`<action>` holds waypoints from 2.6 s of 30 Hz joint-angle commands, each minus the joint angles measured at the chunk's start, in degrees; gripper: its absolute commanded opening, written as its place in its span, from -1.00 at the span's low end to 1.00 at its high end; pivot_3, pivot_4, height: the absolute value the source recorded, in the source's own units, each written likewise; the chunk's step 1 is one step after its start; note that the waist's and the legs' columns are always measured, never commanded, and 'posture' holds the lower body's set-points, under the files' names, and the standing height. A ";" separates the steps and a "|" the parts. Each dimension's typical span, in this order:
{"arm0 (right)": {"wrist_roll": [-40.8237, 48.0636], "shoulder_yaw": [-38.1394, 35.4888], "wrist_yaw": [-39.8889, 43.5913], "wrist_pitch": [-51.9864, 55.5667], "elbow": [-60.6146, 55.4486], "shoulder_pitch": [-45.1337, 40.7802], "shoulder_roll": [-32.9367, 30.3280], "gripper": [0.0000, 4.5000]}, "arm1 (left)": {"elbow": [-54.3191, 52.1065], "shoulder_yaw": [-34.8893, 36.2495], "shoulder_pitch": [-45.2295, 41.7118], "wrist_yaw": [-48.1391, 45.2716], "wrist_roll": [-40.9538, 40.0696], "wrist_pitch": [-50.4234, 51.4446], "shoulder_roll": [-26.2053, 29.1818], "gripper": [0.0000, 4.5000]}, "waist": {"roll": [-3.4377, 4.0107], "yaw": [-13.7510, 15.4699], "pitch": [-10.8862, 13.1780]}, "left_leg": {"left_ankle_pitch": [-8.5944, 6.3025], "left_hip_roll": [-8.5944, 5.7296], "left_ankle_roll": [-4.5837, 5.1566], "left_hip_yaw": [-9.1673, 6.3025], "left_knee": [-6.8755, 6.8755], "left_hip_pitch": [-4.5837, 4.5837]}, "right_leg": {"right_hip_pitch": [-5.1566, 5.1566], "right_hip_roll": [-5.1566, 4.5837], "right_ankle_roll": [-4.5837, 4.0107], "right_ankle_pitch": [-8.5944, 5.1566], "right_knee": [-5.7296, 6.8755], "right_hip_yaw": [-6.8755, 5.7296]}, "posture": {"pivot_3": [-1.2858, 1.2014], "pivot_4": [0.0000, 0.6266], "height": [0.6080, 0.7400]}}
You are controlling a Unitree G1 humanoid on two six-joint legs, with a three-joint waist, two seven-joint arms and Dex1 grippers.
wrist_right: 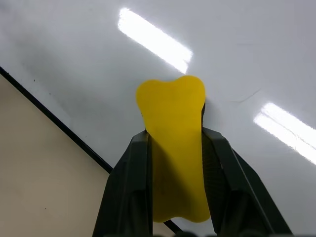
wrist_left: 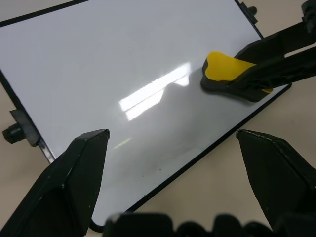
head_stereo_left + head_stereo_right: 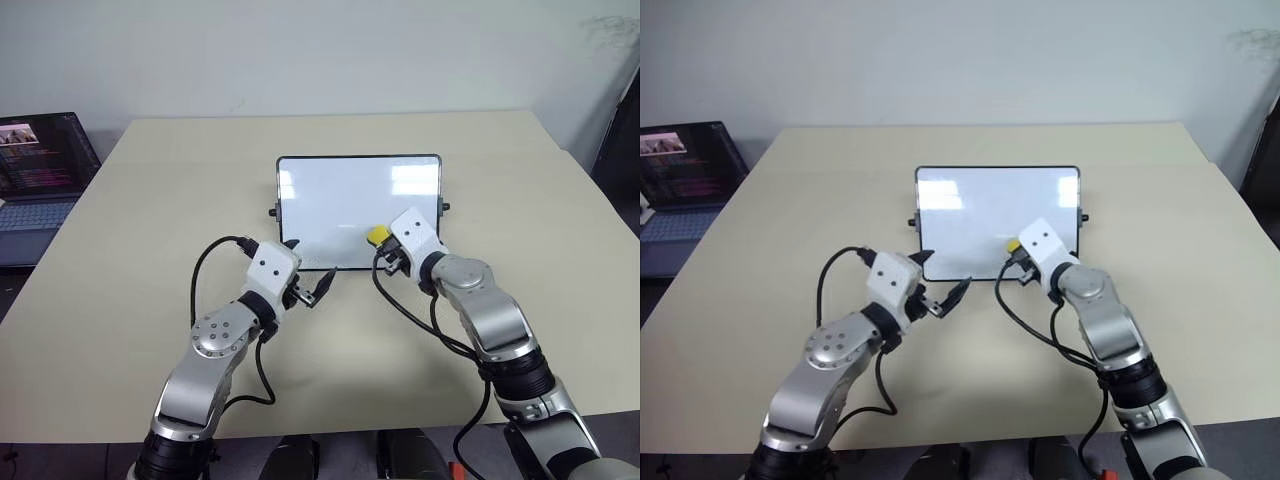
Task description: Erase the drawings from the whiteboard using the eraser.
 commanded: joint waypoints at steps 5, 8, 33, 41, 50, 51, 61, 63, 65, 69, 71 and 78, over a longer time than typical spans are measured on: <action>2.21 -7.77 -0.99 10.82 -12.92 0.76 -3.18 -0.53 | -5.24 3.04 -1.22 -10.63 -8.12 -0.58 6.61 1.00 | 0.02 0.03 0.02 | 0.00 0.00 0.00 -0.02 -0.01 -0.04 | -0.01 0.00 0.00 0.00 -0.02 -0.01 | 0.03 -0.52 1.00; 2.94 -10.77 -1.64 16.65 -17.42 2.45 -4.75 -0.53 | -4.25 3.48 -2.44 -15.36 -11.57 -1.32 9.07 1.00 | 0.02 0.04 0.02 | 0.00 0.00 0.01 -0.02 -0.01 -0.04 | -0.01 0.00 0.00 0.00 -0.03 -0.03 | 0.03 -0.52 1.00; 6.19 -26.03 -9.95 44.17 -28.05 11.52 0.80 -0.53 | 8.05 -7.02 -5.41 -32.21 -6.65 -23.37 12.26 1.00 | 0.09 -0.05 0.06 | -0.12 0.01 0.22 0.02 -0.06 -0.02 | -0.01 0.00 0.01 -0.01 -0.05 0.01 | 0.03 -0.52 1.00; 7.87 -26.08 -10.46 44.17 -27.37 11.91 0.02 -0.53 | 8.80 -6.99 -6.22 -30.83 -5.68 -24.19 11.22 1.00 | 0.08 -0.05 0.06 | -0.12 0.00 0.23 0.02 -0.05 -0.02 | 0.00 0.00 0.01 -0.01 -0.04 0.00 | 0.03 -0.52 1.00; 9.47 -26.19 -10.87 44.17 -26.10 12.04 -0.80 -0.56 | 8.32 -7.29 -6.32 -30.47 -4.99 -23.71 11.23 1.00 | 0.08 -0.06 0.06 | -0.12 0.00 0.23 0.02 -0.05 -0.02 | 0.00 0.00 0.01 -0.01 -0.03 0.00 | 0.03 -0.52 1.00; 9.63 -26.20 -11.05 44.17 -25.96 12.04 -0.87 -0.56 | 8.30 -7.28 -6.39 -30.47 -4.96 -23.69 11.21 1.00 | 0.08 -0.06 0.06 | -0.12 0.00 0.23 0.02 -0.05 -0.02 | 0.00 0.00 0.01 -0.01 -0.03 0.00 | 0.03 -0.52 1.00; 10.26 -26.40 -11.39 44.17 -24.72 11.75 -2.25 -0.56 | 8.36 -7.57 -7.18 -30.59 -4.77 -23.42 10.93 1.00 | 0.08 -0.05 0.06 | -0.12 0.00 0.23 0.02 -0.05 -0.02 | 0.00 0.00 0.01 -0.01 -0.03 0.00 | 0.03 -0.52 1.00; 10.35 -26.49 -11.47 44.17 -24.70 11.79 -2.28 -0.56 | 8.34 -7.57 -7.21 -30.64 -4.78 -23.41 10.95 1.00 | 0.08 -0.05 0.06 | -0.12 0.00 0.23 0.02 -0.05 -0.02 | 0.00 0.00 0.01 -0.01 -0.03 0.00 | 0.03 -0.52 1.00; 10.38 -26.50 -11.55 44.17 -24.75 11.91 -2.21 -0.56 | 8.27 -7.50 -7.30 -30.70 -4.89 -23.31 10.98 1.00 | 0.08 -0.05 0.06 | -0.12 0.00 0.23 0.02 -0.05 -0.02 | 0.00 0.00 0.01 -0.01 -0.03 0.00 | 0.03 -0.52 1.00; 10.45 -26.40 -11.68 44.17 -24.70 11.90 -2.05 -0.56 | 8.27 -7.39 -7.46 -30.76 -4.99 -23.20 11.02 1.00 | 0.08 -0.05 0.06 | -0.12 0.00 0.23 0.02 -0.05 -0.02 | 0.00 0.00 0.01 -0.01 -0.03 0.00 | 0.03 -0.52 1.00; 10.57 -26.34 -11.71 44.16 -24.66 11.83 -2.04 -0.56 | 8.26 -7.35 -7.52 -30.79 -5.02 -23.18 11.05 1.00 | 0.08 -0.05 0.06 | -0.12 0.00 0.23 0.02 -0.05 -0.02 | 0.00 0.01 0.01 -0.01 -0.03 0.00 | 0.03 -0.52 1.00; 10.97 -26.43 -11.43 44.16 -24.22 11.66 -2.98 -0.02 | 8.04 -7.15 -7.54 -30.84 -5.14 -22.99 11.24 1.00 | 0.08 -0.05 0.06 | -0.12 0.00 0.23 0.02 -0.05 -0.02 | 0.00 0.01 0.01 -0.01 -0.03 0.00 | 0.03 -0.52 1.00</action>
